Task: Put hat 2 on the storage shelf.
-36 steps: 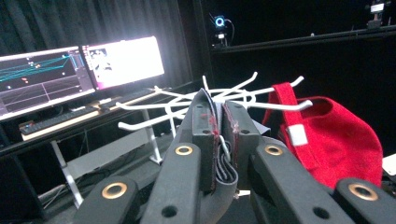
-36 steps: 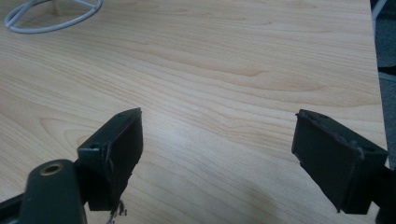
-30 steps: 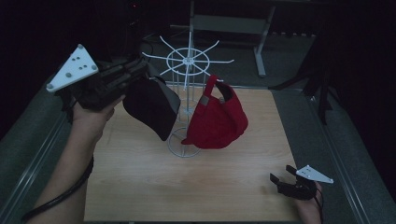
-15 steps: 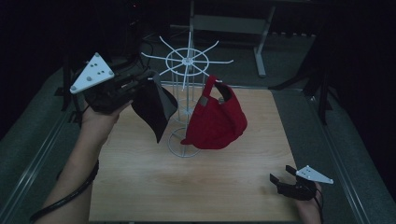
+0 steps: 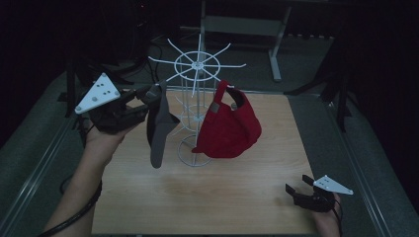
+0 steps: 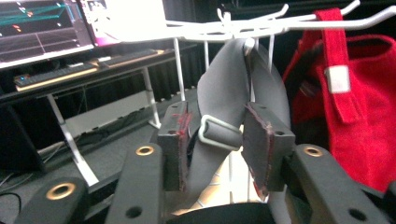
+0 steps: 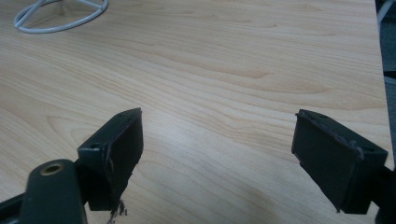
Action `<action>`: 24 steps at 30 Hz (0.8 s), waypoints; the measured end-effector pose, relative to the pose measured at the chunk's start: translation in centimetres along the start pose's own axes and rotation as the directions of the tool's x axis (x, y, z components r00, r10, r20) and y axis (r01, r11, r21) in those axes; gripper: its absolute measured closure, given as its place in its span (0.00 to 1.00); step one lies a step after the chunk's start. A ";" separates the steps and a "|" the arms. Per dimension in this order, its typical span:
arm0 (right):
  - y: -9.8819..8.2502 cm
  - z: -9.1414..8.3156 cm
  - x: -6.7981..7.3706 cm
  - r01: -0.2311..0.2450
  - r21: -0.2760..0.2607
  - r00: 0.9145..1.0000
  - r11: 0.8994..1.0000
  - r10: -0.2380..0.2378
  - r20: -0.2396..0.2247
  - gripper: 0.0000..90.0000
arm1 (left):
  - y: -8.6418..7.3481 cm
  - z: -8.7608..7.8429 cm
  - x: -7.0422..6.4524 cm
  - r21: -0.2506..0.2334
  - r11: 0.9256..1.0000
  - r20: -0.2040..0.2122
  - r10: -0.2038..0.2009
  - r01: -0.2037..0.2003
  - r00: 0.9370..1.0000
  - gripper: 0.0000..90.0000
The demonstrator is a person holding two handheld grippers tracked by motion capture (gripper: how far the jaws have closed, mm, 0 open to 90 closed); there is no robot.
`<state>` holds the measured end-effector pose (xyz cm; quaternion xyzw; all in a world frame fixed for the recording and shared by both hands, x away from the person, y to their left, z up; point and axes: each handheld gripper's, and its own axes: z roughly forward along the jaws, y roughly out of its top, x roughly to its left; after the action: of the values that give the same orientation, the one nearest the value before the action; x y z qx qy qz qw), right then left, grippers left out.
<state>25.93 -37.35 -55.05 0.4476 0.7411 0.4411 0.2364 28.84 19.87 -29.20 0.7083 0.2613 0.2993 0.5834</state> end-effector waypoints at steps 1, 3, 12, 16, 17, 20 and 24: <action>0.0 0.0 0.0 -0.001 0.001 1.000 1.000 0.001 -0.002 0.18 | -0.2 -0.2 -0.1 0.000 1.000 0.003 -0.001 0.001 1.000 0.67; 0.0 0.0 0.0 0.001 0.001 1.000 1.000 -0.001 0.000 0.18 | -0.6 -0.5 -0.2 -0.001 1.000 0.006 -0.005 0.005 1.000 0.67; 0.0 0.0 0.0 0.001 0.001 1.000 1.000 -0.001 -0.001 0.18 | -2.2 -1.9 -0.5 0.008 1.000 0.015 -0.020 0.020 1.000 0.66; 0.0 0.0 0.0 0.002 0.003 1.000 1.000 -0.002 0.000 0.18 | -2.7 -2.5 -0.9 -0.001 1.000 0.034 -0.029 0.029 0.999 0.67; 0.0 0.0 0.1 0.002 0.003 1.000 1.000 -0.002 0.001 0.18 | -2.7 -2.5 -0.9 -0.001 1.000 0.034 -0.029 0.029 0.999 0.66; 0.0 0.1 0.0 0.000 0.003 1.000 1.000 0.000 0.000 0.18 | -3.3 -3.2 -1.3 -0.004 1.000 0.040 -0.030 0.030 0.999 0.66; 0.0 0.1 0.0 0.002 0.006 1.000 1.000 -0.002 -0.001 0.18 | -4.1 -3.9 -1.4 -0.002 0.999 0.033 -0.040 0.040 0.999 0.66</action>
<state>25.97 -37.28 -55.11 0.4474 0.7428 0.4390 0.2352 24.98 22.18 -32.84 0.7070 0.2652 0.2760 0.5947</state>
